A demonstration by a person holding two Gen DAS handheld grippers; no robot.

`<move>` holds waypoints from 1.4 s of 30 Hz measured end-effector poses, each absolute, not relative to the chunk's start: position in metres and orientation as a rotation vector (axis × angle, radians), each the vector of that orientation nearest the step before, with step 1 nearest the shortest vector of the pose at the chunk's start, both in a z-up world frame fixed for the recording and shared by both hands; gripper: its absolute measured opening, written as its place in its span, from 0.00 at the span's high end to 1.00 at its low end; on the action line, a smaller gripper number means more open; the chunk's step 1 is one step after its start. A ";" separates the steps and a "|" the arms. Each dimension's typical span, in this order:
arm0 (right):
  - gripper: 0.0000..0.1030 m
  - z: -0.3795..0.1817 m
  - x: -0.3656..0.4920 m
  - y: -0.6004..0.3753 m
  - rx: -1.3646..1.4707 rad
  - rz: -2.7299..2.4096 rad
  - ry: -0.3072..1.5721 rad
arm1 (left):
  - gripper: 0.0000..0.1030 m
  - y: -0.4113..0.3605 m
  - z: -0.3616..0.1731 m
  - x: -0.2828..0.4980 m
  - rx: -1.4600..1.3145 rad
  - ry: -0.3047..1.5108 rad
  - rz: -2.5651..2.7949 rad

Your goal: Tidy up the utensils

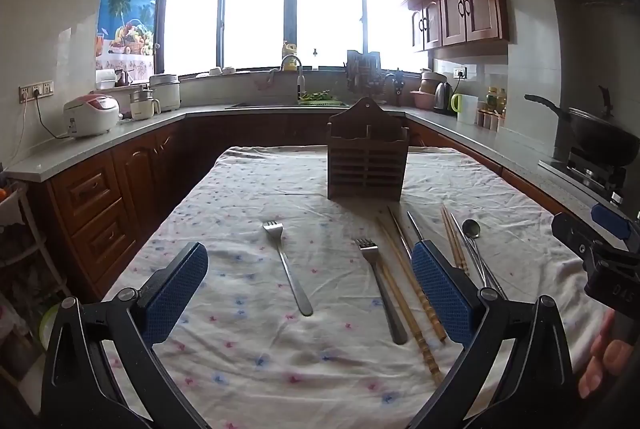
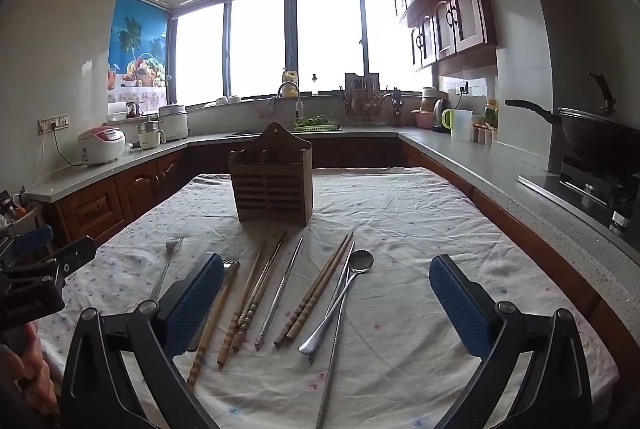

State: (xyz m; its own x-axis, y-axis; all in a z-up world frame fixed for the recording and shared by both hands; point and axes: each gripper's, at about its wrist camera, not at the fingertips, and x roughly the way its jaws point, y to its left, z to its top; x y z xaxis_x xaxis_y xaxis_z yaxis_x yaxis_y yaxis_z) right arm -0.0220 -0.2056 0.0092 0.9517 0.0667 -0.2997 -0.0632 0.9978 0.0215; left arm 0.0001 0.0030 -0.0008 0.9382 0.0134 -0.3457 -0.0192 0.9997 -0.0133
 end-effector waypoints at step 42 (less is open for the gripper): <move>0.00 0.009 -0.027 -0.204 0.014 0.086 0.291 | 0.00 0.002 0.003 0.000 -0.020 0.343 0.005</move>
State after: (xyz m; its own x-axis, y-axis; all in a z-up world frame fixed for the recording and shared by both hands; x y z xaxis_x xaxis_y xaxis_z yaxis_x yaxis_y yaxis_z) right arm -0.0272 -0.2040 0.0087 0.9542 0.0864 -0.2864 -0.0822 0.9963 0.0266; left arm -0.0004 0.0024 0.0034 0.9419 0.0012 -0.3359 -0.0079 0.9998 -0.0186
